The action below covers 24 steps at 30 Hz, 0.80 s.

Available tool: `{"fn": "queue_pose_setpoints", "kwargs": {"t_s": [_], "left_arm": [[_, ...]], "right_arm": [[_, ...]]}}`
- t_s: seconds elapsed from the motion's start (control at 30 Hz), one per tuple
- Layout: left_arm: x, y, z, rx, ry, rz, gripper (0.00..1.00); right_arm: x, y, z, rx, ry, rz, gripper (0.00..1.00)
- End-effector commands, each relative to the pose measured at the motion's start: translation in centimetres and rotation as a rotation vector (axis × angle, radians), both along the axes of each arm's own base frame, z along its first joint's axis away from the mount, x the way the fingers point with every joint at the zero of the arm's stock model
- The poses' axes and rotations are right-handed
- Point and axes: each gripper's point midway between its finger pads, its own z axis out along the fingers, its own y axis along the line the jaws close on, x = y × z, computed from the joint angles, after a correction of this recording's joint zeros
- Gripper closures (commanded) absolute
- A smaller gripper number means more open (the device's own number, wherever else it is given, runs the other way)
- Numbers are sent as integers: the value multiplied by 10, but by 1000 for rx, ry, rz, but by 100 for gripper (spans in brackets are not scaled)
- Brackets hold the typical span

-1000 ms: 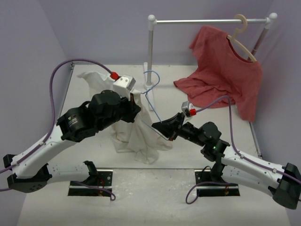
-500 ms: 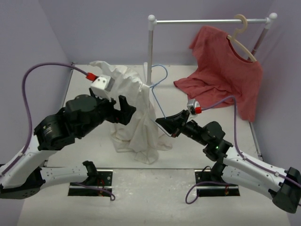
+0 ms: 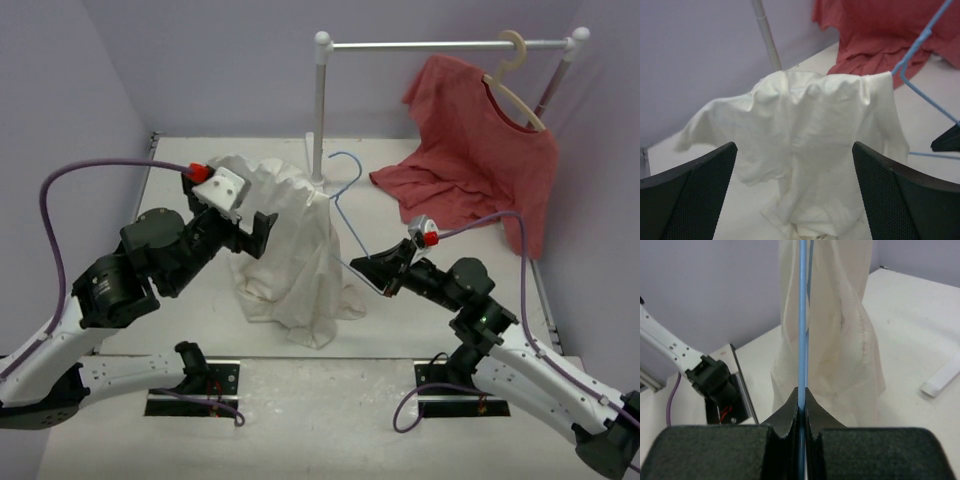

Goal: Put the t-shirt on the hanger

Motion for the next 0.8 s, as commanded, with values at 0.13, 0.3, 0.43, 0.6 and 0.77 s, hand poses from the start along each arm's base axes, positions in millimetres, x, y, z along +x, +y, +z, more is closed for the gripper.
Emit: {"fn": "queue_pose_setpoints", "kwargs": {"t_s": [0.13,0.3,0.43,0.6,0.77], "left_arm": [[-34,-73,15,307,-298,-554,6],[-20,-91,-2,413,-281,-634,18],[-31,-104,-14,396,-226,-761,51],[-28,-104,-30,406,-188,-775,56],[-40,-112,-32,386,-164,-857,100]], "right_arm": [[-41,-17,24,-22,-118,129,100],[-46,-21,28,-10,-145,131,100],[-47,-27,34,-1,-161,106,100],[-54,-33,44,22,-199,105,100],[-53,-32,52,13,-207,109,100]]}}
